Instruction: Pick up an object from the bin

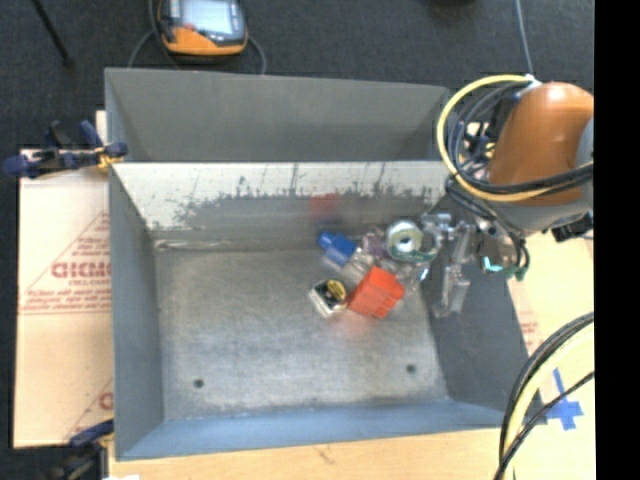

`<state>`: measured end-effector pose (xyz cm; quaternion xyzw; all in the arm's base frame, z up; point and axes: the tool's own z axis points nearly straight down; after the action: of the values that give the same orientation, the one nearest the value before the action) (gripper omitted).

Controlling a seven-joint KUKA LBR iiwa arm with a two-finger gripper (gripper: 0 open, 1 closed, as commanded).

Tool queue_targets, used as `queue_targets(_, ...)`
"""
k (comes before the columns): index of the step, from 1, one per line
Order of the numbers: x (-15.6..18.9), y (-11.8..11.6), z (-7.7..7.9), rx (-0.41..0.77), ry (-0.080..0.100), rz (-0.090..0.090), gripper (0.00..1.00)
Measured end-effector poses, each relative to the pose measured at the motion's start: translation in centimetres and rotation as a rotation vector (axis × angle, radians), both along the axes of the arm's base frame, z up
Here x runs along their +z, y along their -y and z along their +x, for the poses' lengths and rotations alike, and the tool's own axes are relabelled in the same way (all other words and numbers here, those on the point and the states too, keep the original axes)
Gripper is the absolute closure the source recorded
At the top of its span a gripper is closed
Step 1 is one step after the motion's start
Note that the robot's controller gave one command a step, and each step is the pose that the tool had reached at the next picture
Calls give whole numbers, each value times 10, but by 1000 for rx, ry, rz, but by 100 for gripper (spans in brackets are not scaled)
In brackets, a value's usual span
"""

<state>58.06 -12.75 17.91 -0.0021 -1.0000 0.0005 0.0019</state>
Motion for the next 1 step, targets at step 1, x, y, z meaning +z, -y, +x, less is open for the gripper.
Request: queue_targets(1,-89,-31,11,77,32,-7,0)
